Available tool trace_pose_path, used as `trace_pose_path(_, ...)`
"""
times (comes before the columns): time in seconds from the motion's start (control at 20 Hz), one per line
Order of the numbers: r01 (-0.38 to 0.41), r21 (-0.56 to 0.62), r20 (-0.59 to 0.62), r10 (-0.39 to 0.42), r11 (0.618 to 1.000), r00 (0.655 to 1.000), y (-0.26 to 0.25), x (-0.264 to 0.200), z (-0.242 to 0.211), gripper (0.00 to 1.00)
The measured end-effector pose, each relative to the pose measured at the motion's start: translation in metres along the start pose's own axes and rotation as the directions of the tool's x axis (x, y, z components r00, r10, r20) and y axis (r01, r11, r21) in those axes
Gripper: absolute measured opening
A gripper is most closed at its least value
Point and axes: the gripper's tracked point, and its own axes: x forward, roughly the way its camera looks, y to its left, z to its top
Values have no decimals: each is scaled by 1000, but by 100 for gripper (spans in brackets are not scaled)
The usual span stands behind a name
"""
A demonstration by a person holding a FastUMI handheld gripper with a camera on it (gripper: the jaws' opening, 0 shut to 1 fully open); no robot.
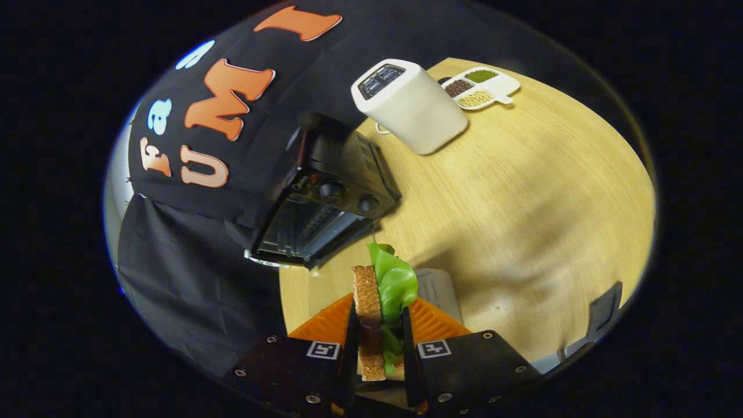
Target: Open the toaster oven, put the food inside, and close the toaster oven door.
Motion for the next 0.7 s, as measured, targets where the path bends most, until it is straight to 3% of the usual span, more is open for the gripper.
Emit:
trace_pose_path(0.2, -89, -10, 61, 90, 996, 994, 52, 25, 12, 34)
trace_pose_path(0.45, -129, -3, 67, 129, 992, 989, 91, 75, 7, 34)
trace_pose_path(0.7, -197, 17, 150, 193, 980, 970, 125, 123, 15, 34)
